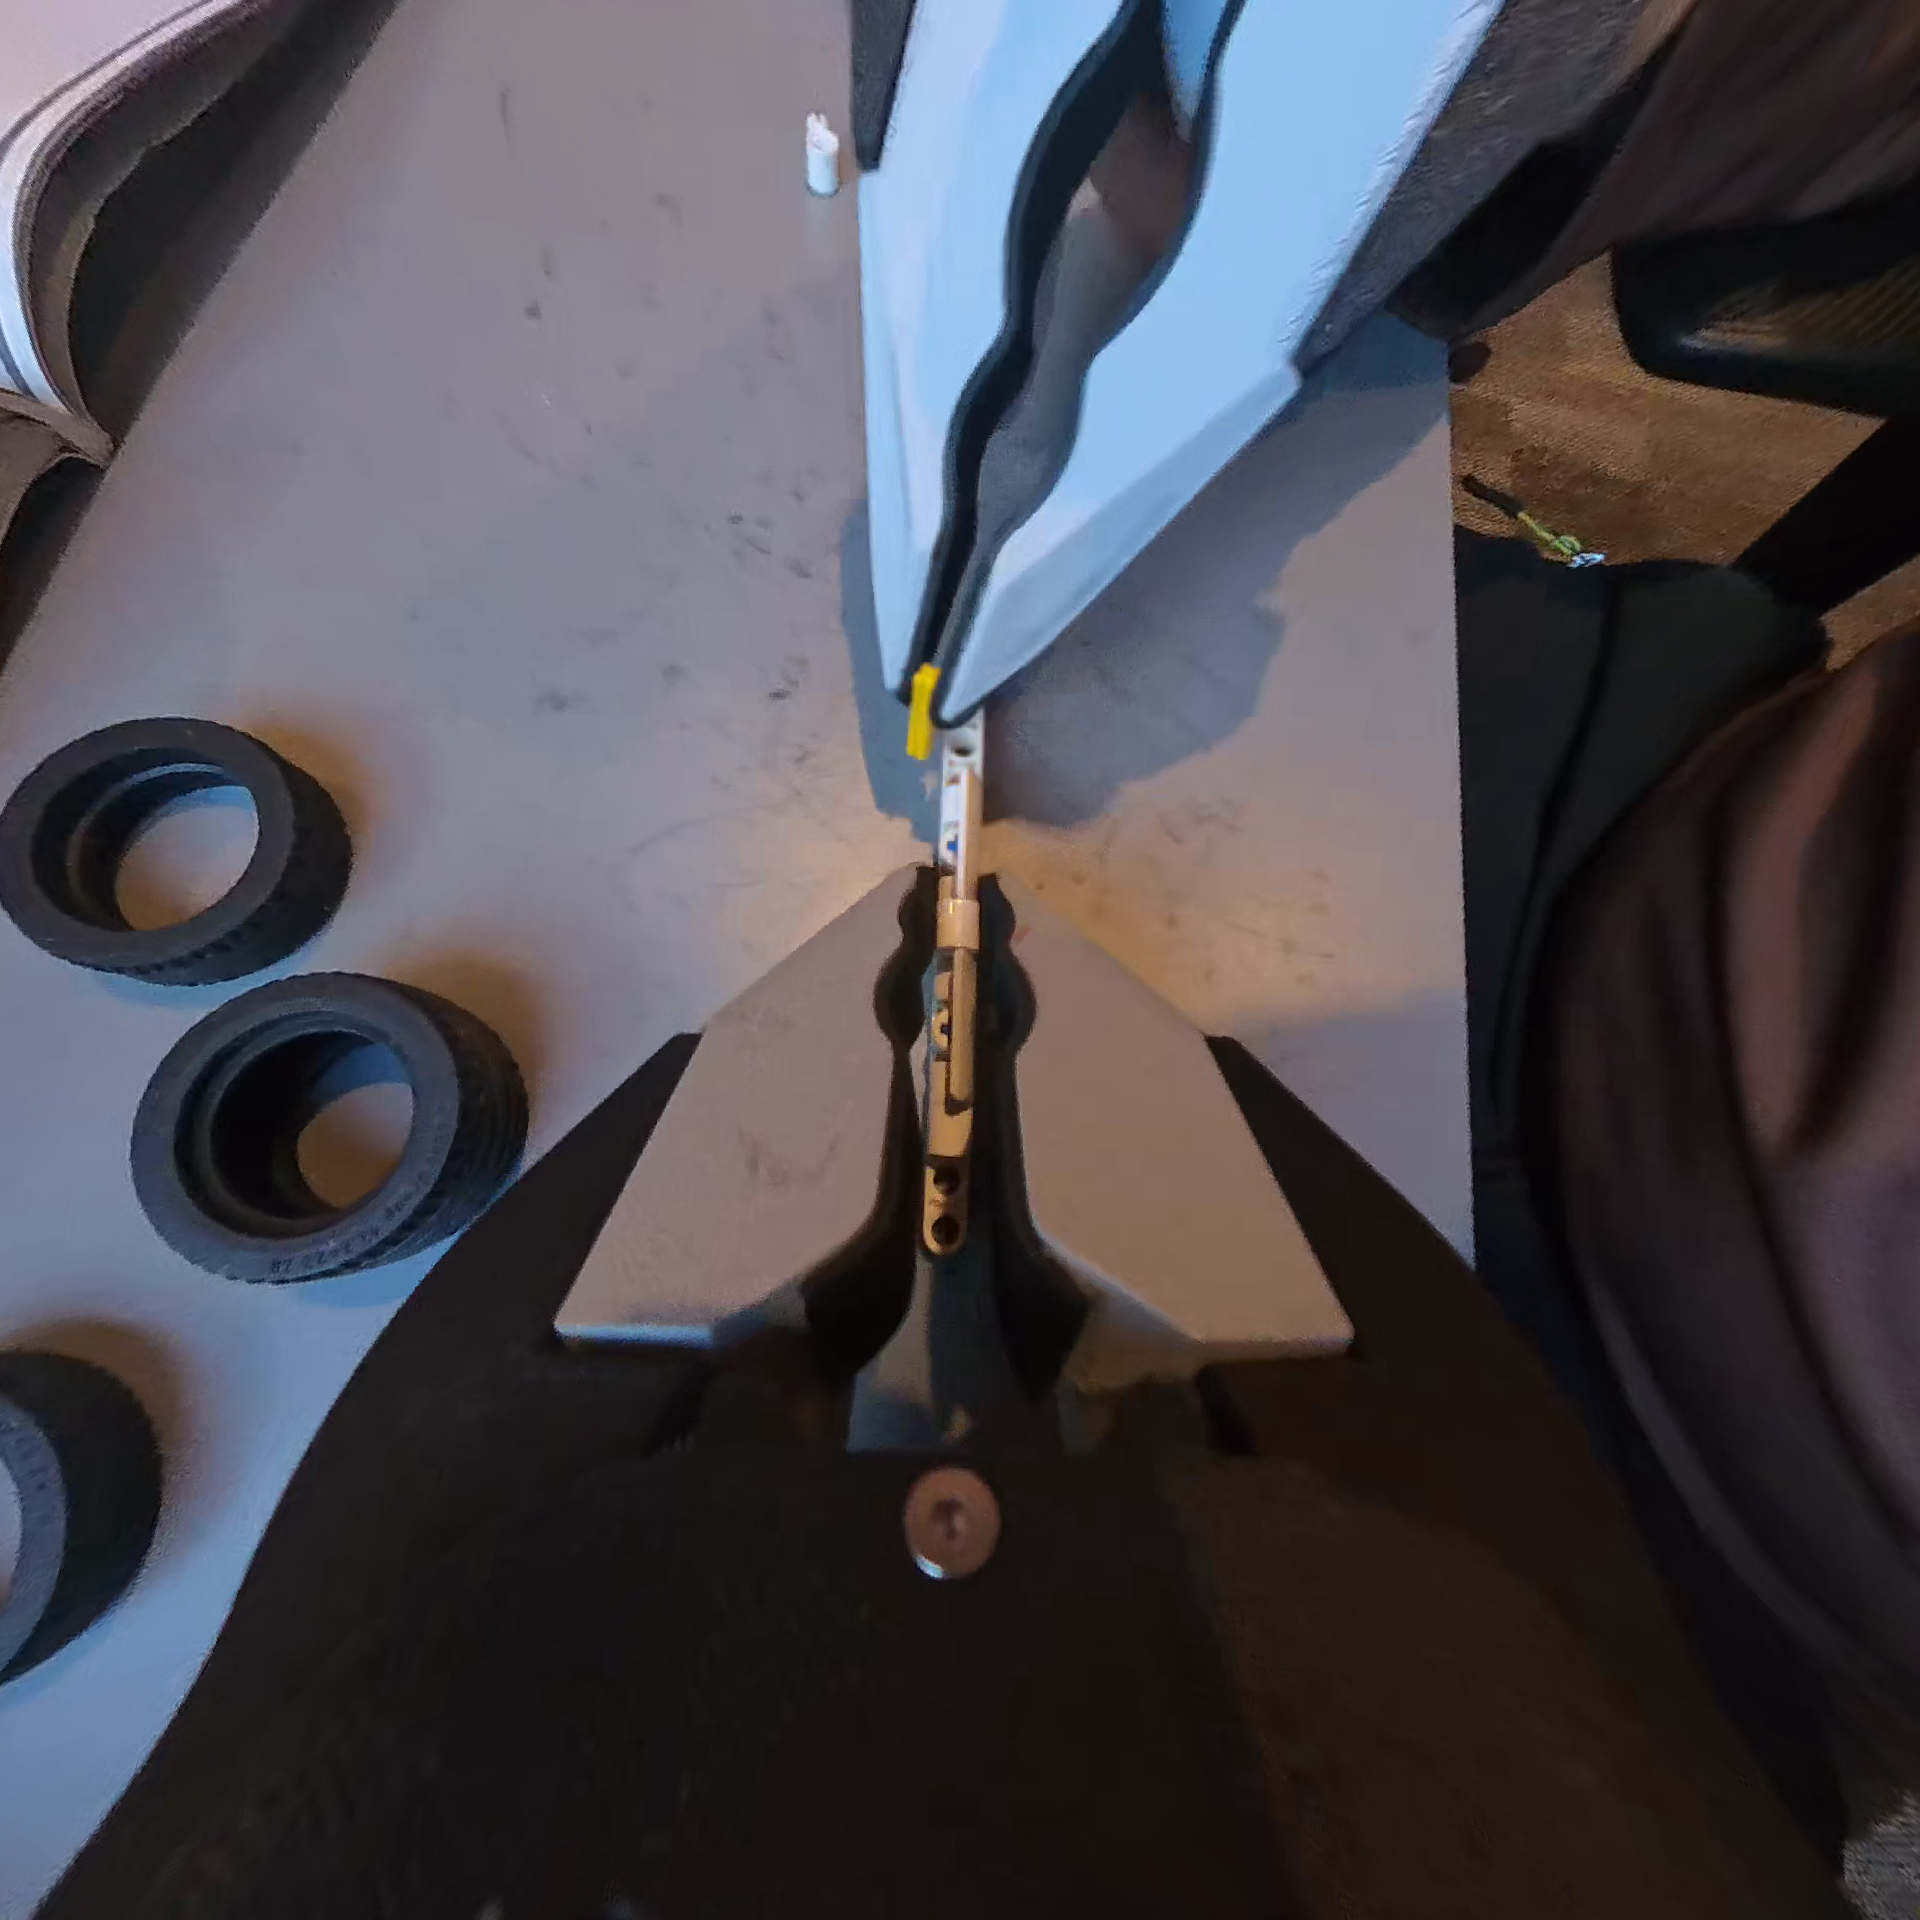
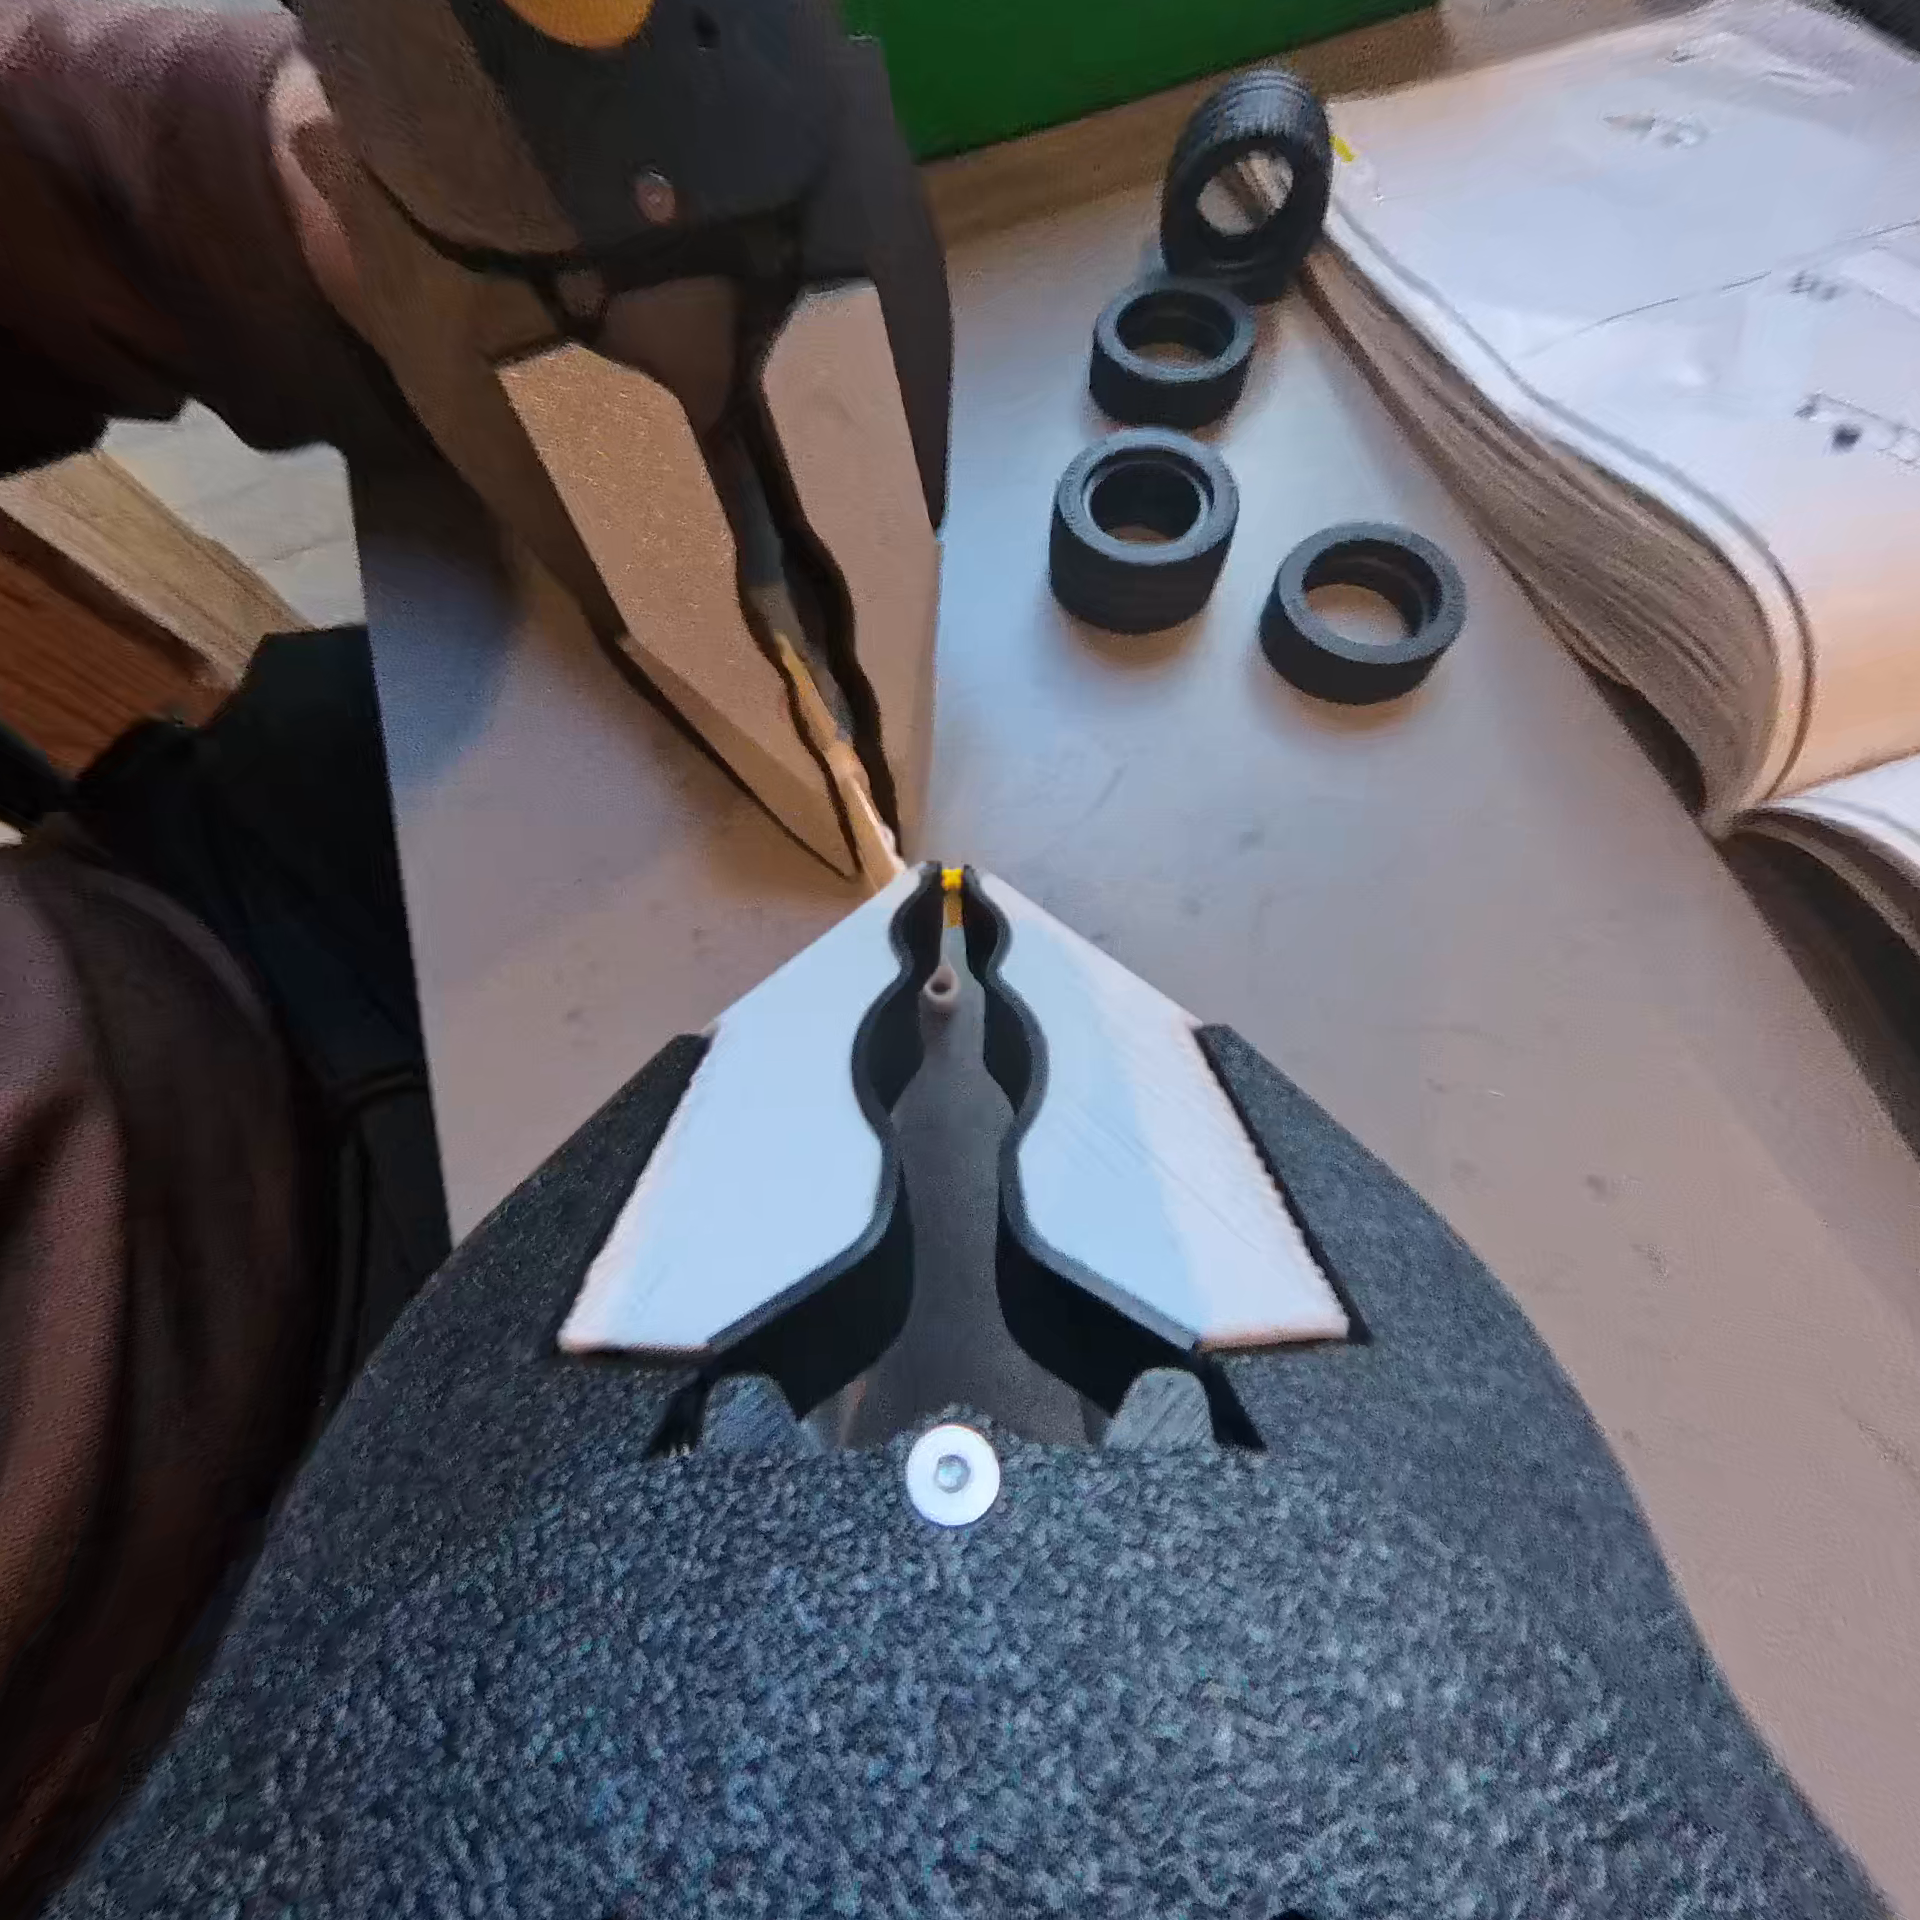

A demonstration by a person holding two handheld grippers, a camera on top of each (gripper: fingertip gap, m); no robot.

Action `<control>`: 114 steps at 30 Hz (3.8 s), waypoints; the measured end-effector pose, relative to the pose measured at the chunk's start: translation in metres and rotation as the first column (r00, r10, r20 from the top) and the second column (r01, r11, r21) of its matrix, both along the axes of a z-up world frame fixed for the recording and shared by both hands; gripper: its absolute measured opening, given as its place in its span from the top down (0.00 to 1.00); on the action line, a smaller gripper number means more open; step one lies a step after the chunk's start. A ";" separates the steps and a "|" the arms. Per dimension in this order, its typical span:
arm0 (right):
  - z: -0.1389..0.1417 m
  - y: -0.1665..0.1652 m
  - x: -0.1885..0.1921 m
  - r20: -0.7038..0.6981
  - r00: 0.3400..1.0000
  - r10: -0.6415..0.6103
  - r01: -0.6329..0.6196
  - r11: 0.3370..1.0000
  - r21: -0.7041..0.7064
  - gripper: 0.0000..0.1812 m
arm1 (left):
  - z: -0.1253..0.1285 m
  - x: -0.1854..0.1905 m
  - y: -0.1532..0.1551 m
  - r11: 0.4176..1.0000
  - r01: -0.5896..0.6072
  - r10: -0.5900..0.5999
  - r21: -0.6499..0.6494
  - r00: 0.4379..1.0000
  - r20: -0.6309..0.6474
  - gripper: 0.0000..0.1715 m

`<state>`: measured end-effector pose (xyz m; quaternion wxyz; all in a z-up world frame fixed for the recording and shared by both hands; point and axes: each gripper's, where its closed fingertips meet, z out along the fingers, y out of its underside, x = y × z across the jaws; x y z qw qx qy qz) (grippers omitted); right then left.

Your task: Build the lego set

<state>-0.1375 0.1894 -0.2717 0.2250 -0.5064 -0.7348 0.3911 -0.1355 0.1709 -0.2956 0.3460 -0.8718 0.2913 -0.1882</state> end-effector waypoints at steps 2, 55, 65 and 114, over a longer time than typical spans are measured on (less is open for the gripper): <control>-0.009 0.000 0.003 0.033 0.999 0.008 -0.008 1.000 0.000 0.98 | 0.000 0.000 0.000 1.000 -0.003 0.003 -0.002 1.000 0.005 0.97; 0.020 -0.004 0.008 -0.178 0.971 0.158 -0.067 0.900 0.432 0.89 | 0.052 0.002 0.011 0.949 -0.034 0.266 -0.314 0.623 0.736 0.97; 0.017 0.001 0.006 -0.195 0.967 0.163 -0.059 0.889 0.454 0.82 | 0.051 0.003 0.012 0.946 -0.031 0.271 -0.324 0.623 0.734 0.97; 0.013 0.000 -0.011 -0.186 0.976 0.114 -0.005 0.865 0.501 0.92 | 0.048 -0.005 0.018 0.946 -0.098 0.299 -0.310 0.640 0.708 0.97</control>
